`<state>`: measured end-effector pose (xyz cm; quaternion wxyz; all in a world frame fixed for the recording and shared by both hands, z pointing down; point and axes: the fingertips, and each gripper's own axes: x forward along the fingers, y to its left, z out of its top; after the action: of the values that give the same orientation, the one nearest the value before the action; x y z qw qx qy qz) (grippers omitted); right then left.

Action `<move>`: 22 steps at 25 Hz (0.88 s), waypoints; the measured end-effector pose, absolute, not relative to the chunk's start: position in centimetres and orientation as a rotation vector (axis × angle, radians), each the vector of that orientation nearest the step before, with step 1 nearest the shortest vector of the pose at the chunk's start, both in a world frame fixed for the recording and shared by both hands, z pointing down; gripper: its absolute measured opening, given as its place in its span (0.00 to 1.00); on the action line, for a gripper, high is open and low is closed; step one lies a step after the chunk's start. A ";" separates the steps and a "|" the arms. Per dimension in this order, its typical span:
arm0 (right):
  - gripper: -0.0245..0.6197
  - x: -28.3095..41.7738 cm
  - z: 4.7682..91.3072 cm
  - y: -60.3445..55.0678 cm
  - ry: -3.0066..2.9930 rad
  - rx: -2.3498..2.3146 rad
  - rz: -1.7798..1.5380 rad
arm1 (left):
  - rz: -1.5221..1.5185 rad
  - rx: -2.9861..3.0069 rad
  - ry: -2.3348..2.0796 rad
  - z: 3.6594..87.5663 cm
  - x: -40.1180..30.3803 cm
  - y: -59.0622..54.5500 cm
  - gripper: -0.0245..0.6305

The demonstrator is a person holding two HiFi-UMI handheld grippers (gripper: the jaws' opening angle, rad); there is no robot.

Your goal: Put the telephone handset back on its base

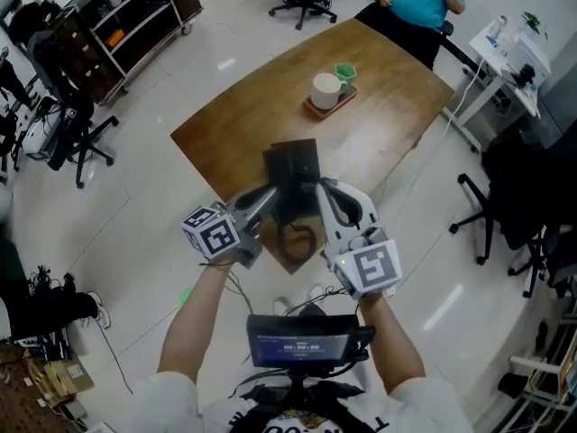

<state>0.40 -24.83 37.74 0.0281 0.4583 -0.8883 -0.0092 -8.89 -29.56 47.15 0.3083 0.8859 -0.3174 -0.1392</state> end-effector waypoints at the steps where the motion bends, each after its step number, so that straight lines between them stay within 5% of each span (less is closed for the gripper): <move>1: 0.05 0.3 37.8 -25.0 -2.749 1.411 -0.028 | -0.356 2.331 -0.816 47.7 -8.8 -29.9 0.13; 22: 0.05 1.4 39.6 -26.3 -2.702 1.360 0.001 | -0.312 2.045 -0.628 55.9 -8.0 -35.8 0.13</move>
<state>1.35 -26.31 39.55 0.0583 0.4490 -0.8916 0.0002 -7.95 -35.79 55.86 0.4704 0.8347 -0.2565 -0.1275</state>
